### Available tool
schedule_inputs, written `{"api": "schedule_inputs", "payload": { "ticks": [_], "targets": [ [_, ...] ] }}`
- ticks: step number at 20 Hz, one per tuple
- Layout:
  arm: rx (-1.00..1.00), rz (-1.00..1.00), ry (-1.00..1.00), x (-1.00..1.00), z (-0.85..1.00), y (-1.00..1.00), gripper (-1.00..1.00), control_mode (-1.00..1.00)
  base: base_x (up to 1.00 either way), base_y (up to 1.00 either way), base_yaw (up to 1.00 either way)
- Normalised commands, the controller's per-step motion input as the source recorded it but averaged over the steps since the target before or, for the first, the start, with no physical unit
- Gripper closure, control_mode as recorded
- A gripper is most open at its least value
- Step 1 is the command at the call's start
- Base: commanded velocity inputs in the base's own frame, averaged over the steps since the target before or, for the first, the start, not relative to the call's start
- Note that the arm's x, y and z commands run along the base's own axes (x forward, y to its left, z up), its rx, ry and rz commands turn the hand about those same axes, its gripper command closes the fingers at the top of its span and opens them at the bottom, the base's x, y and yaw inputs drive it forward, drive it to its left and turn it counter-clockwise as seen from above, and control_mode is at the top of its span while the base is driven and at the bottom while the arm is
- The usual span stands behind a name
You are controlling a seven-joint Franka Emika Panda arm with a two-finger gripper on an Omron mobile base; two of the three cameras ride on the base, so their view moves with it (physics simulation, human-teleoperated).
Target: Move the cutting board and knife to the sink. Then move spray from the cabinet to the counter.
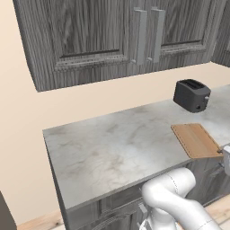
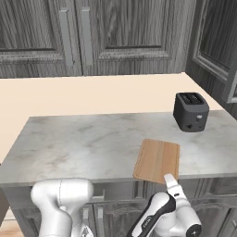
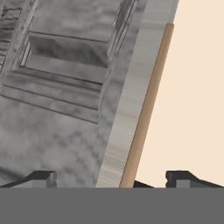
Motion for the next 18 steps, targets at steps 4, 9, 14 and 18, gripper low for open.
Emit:
{"api": "schedule_inputs", "payload": {
  "ticks": [4, 9, 14, 18],
  "targets": [
    [0.0, 0.0, 0.0, 0.0, 0.09, 0.0, -1.0, -1.0, 0.0, 0.0, 0.0],
    [0.0, 0.0, 0.0, 0.0, 0.11, 0.0, -1.0, -1.0, 0.0, 0.0, 0.0],
    [0.0, 0.0, 0.0, 0.0, 0.05, 0.0, -1.0, -1.0, 0.0, 0.0, 0.0],
    [0.0, -0.01, 0.02, 0.08, 0.0, 0.04, -1.0, -1.0, 0.0, 0.0, 0.0]
  ]
}}
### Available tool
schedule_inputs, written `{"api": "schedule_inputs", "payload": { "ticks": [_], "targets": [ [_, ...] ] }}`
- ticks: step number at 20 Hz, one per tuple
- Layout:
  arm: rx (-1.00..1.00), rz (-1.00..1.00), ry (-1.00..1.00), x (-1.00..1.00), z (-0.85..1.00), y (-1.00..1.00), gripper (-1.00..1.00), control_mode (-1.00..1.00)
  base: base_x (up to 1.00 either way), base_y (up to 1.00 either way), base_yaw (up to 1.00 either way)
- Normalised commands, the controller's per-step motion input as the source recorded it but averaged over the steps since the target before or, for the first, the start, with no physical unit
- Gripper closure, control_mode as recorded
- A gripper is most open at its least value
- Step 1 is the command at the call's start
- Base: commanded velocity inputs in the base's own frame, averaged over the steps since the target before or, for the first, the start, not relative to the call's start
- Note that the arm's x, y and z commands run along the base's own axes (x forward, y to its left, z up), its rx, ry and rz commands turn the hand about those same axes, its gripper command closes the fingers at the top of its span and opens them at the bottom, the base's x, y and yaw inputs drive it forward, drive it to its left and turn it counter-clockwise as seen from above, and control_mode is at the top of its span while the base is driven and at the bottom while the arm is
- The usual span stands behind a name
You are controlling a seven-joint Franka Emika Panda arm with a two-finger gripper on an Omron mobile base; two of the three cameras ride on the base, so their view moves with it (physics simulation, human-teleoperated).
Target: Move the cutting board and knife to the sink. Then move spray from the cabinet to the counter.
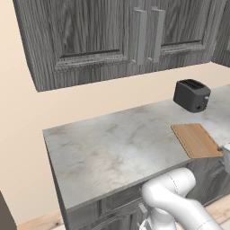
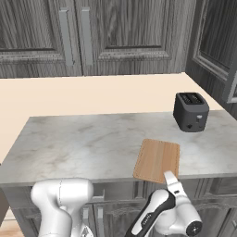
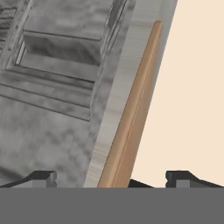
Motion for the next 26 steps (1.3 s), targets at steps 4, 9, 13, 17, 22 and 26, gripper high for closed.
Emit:
{"api": "schedule_inputs", "payload": {
  "ticks": [4, 9, 13, 17, 22, 26],
  "targets": [
    [0.0, -0.01, 0.0, 0.08, 0.0, 0.06, -1.0, -1.0, 0.0, 0.0, 0.0],
    [0.0, -0.01, 0.0, 0.08, 0.0, 0.06, -1.0, -1.0, 0.0, 0.0, 0.0],
    [0.0, -0.01, 0.0, 0.06, 0.0, 0.04, -1.0, -1.0, 0.0, 0.0, 0.0],
    [0.0, 0.0, 0.0, 0.04, 0.0, 0.03, -1.0, -1.0, 0.0, 0.0, 0.0],
    [0.0, 0.0, 0.0, 0.04, 0.0, 0.02, -1.0, -1.0, 0.0, 0.0, 0.0],
    [0.0, 0.0, 0.0, 0.0, 0.0, 0.0, 1.0, -1.0, 0.0, 0.0, 0.0]
  ]
}}
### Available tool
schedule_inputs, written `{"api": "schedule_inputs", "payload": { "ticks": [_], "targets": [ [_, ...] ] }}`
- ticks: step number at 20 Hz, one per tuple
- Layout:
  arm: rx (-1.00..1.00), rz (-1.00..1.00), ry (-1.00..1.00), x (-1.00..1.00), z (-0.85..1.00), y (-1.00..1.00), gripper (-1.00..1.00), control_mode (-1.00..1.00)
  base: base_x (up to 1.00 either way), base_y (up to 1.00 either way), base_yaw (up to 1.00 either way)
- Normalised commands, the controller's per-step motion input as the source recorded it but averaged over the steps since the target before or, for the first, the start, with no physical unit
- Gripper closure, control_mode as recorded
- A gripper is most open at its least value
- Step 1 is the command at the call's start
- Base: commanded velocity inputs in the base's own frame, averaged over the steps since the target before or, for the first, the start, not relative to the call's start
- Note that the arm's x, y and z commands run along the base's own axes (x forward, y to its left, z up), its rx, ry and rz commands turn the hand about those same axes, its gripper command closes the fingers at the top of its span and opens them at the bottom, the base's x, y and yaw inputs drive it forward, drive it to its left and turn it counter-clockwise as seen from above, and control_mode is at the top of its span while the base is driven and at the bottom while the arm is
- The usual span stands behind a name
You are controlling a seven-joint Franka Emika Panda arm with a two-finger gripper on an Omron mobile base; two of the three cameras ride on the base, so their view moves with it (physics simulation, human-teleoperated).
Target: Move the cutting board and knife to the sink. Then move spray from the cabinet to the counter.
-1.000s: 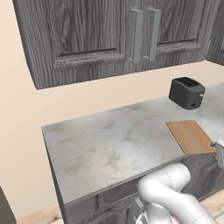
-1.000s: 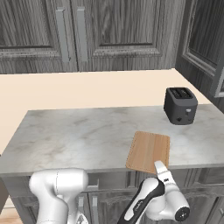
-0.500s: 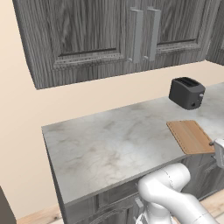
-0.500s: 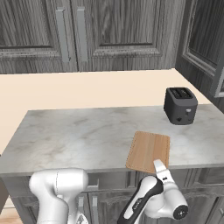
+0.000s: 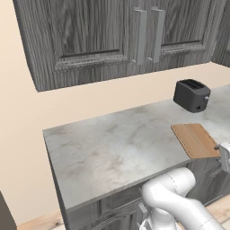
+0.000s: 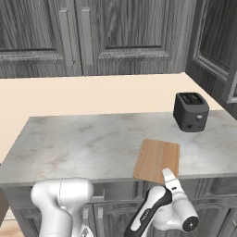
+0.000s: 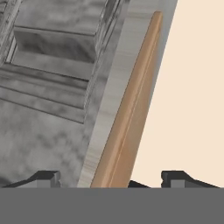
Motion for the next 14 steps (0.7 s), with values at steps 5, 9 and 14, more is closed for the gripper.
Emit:
{"api": "schedule_inputs", "payload": {
  "ticks": [5, 9, 14],
  "targets": [
    [0.0, 0.0, 0.0, 0.0, 0.0, 0.0, 1.0, -1.0, 0.0, 0.0, 0.0],
    [0.0, 0.0, 0.0, 0.0, 0.0, 0.0, 1.0, -1.0, 0.0, 0.0, 0.0],
    [0.0, 0.0, -0.14, -0.24, 0.27, 0.0, 1.0, -1.0, 0.0, 0.0, 0.0]
  ]
}}
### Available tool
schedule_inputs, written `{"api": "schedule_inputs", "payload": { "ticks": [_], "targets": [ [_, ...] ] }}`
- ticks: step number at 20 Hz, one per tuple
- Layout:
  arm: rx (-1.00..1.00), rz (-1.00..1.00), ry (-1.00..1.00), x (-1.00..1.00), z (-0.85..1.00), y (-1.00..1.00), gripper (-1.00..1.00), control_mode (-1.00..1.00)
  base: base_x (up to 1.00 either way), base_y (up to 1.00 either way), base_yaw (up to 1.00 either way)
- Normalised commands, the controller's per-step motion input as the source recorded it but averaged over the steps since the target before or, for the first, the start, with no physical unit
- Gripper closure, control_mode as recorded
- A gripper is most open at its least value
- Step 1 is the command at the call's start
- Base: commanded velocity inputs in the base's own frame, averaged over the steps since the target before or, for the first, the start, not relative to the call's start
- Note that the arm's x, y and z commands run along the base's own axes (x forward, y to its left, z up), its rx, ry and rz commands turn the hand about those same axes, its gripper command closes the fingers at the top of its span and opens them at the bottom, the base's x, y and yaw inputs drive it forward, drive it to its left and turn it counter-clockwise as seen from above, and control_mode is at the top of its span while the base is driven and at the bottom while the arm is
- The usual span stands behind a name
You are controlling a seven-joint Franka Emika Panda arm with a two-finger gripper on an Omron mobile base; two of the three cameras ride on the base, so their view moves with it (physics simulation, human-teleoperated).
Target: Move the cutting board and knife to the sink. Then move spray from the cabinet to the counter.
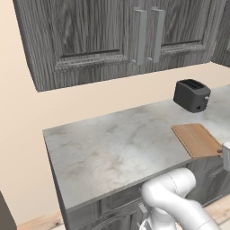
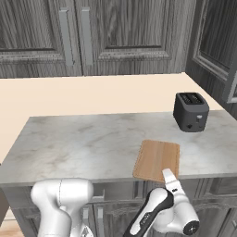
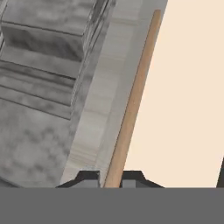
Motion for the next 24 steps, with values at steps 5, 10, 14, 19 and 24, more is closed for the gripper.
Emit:
{"api": "schedule_inputs", "payload": {
  "ticks": [5, 10, 14, 19, 24],
  "targets": [
    [0.02, 0.0, -0.28, -0.56, 0.78, 0.0, 1.0, -1.0, 0.0, 0.0, 0.0],
    [0.0, 0.0, -0.29, -0.59, 0.94, 0.01, 1.0, -1.0, 0.0, 0.0, 0.0],
    [0.0, 0.0, -0.21, -0.71, 0.98, 0.13, 1.0, -1.0, 0.0, 0.0, 0.0],
    [0.0, 0.03, -0.03, -0.67, 0.71, 0.41, 1.0, -1.0, 0.0, 0.0, 0.0],
    [-0.07, 0.1, 0.0, -0.69, 0.39, 0.65, 1.0, -1.0, 0.0, 0.0, 0.0]
  ]
}}
